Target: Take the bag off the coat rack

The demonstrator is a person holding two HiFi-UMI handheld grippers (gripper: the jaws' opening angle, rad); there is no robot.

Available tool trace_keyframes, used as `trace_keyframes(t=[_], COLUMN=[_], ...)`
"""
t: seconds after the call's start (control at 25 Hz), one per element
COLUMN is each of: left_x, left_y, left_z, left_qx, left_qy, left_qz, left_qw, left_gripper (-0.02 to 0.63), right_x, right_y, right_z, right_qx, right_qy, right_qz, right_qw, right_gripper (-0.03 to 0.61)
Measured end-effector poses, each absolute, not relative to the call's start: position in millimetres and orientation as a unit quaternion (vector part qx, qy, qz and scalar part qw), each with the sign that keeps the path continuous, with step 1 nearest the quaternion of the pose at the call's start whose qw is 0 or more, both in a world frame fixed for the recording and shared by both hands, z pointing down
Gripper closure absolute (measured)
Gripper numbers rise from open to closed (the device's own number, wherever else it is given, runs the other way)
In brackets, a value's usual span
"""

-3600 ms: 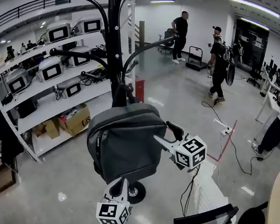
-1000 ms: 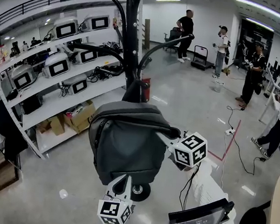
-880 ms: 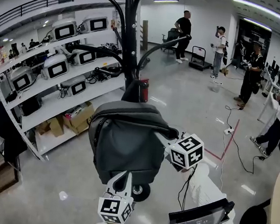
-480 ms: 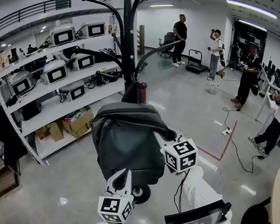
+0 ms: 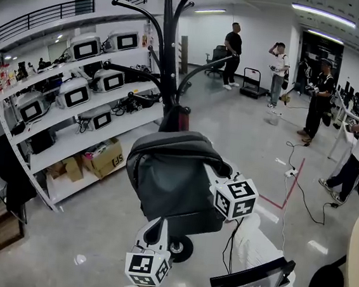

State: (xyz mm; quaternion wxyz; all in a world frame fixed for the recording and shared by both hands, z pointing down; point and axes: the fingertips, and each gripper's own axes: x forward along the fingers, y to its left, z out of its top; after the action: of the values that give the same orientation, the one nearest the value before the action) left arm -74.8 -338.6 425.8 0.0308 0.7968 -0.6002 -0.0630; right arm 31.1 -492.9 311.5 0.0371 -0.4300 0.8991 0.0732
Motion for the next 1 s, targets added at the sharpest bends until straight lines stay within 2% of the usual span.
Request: trace_keyframes(t=[0.48, 1.0], left_x=[-67, -63], left_y=[-336, -339], left_z=[427, 426], left_qx=[0.807, 0.813], left_qy=[-0.586, -0.578], left_qz=[-0.063, -0.064], left_qw=[0.032, 0.030], left_gripper=[0.612, 0.612], right_x=[60, 65], right_y=[-495, -470], right_z=[265, 244], right_qx=[-0.480, -0.460], right_qy=[0.871, 0.876], right_qz=[0.082, 0.070], right_qw=[0.073, 0.124], right_gripper=[0.508, 0.508])
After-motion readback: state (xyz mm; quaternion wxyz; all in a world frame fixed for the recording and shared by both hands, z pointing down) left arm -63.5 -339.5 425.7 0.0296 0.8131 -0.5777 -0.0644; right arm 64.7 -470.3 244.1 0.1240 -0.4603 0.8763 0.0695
